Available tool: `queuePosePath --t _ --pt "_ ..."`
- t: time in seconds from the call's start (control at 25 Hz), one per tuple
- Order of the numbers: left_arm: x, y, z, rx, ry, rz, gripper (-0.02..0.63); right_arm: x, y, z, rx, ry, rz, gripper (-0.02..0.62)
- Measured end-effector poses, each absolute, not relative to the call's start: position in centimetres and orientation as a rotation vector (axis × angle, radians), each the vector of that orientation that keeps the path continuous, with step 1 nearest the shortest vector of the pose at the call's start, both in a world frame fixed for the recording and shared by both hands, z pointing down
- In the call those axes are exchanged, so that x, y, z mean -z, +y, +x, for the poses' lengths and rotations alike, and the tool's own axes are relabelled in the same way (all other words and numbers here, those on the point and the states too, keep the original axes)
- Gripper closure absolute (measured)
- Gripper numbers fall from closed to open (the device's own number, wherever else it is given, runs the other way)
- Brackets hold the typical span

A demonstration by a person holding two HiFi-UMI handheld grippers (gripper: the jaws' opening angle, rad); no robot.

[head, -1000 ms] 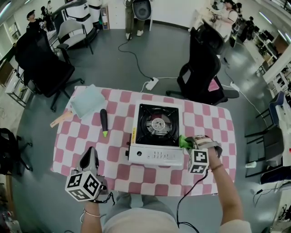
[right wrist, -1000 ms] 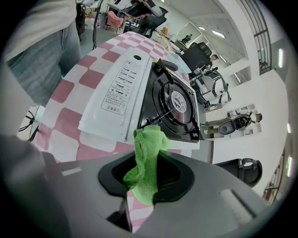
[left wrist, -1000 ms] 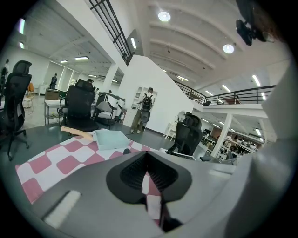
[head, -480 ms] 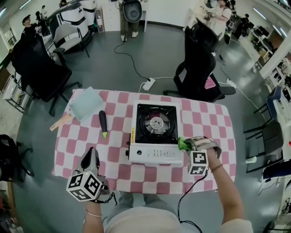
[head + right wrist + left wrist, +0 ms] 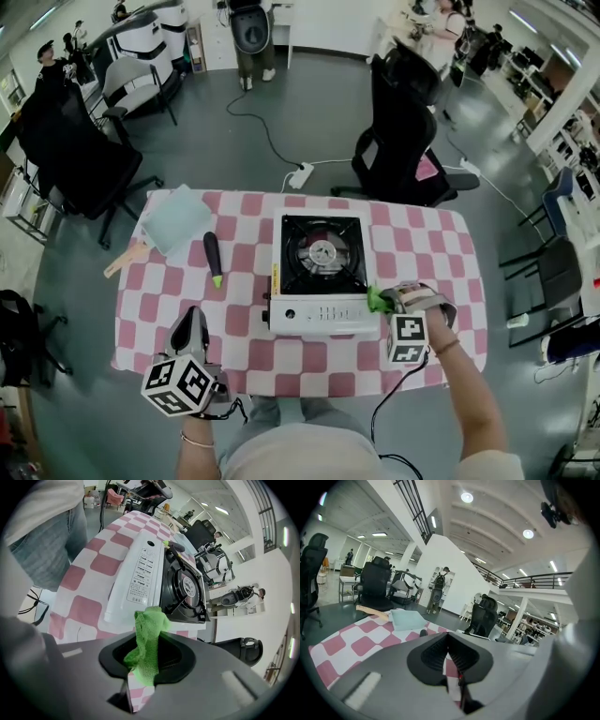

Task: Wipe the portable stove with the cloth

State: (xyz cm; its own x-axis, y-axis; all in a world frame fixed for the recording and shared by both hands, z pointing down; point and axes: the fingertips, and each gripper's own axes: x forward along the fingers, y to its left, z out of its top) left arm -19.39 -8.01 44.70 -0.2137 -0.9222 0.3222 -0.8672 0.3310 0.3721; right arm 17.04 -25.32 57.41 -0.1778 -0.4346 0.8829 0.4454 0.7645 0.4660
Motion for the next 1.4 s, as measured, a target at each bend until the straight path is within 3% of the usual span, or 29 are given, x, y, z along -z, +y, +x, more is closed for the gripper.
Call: queuePosePath --t 0.68,1.4 --pt "-44.2 -8.2 -21.3 0.147 -2.053 1.678 0.606 -52.9 -24.2 15.3 0.44 -1.767 0.416 0.512" --pt "-43.8 -5.2 -27.1 0.146 -2.039 1.722 0.606 -50.0 -18.0 2.7 -0.282 -2.183 0.634 0.512"
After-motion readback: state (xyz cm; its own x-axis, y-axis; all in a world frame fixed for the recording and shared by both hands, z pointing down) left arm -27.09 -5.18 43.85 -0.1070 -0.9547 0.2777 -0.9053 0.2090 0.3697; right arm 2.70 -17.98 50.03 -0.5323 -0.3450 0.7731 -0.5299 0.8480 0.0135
